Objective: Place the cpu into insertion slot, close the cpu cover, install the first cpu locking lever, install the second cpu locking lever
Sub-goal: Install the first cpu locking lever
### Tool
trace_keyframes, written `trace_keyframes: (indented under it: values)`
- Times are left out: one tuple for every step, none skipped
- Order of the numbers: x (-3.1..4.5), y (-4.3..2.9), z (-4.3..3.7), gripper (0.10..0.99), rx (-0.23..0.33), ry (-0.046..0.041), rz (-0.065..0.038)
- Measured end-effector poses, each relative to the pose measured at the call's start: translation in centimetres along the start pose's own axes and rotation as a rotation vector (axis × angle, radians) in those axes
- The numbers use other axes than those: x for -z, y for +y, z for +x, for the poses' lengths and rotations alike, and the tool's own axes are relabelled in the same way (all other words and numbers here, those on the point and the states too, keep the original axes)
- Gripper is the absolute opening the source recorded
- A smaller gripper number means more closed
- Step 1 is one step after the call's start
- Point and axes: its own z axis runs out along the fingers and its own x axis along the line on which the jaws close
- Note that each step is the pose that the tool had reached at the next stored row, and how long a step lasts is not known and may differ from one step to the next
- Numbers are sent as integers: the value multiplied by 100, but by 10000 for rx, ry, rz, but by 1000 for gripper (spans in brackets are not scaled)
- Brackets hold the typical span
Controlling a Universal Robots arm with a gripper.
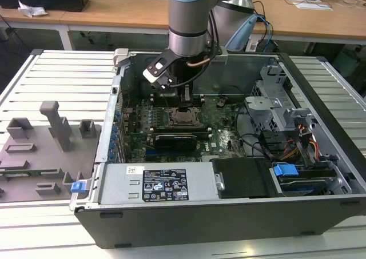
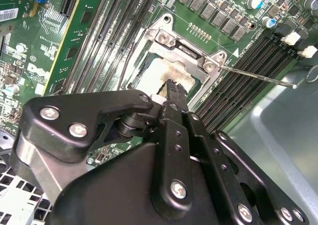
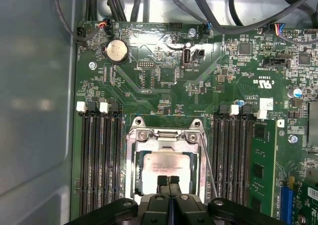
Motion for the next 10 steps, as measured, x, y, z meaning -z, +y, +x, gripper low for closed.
trace_keyframes:
  values:
    - [4, 0, 0, 106, 0, -4, 1]
    - [5, 0, 0, 106, -1, -4, 0]
    - [6, 0, 0, 106, 0, -5, 1]
    - [7, 0, 0, 106, 0, -5, 1]
    - [9, 0, 0, 106, 0, -5, 2]
    - [10, 0, 0, 106, -1, -6, 2]
    - [14, 0, 0, 106, -1, -6, 2]
    - [20, 0, 0, 106, 0, -8, 3]
    - [26, 0, 0, 106, -1, -10, 2]
    - [34, 1, 1, 106, 0, -19, 1]
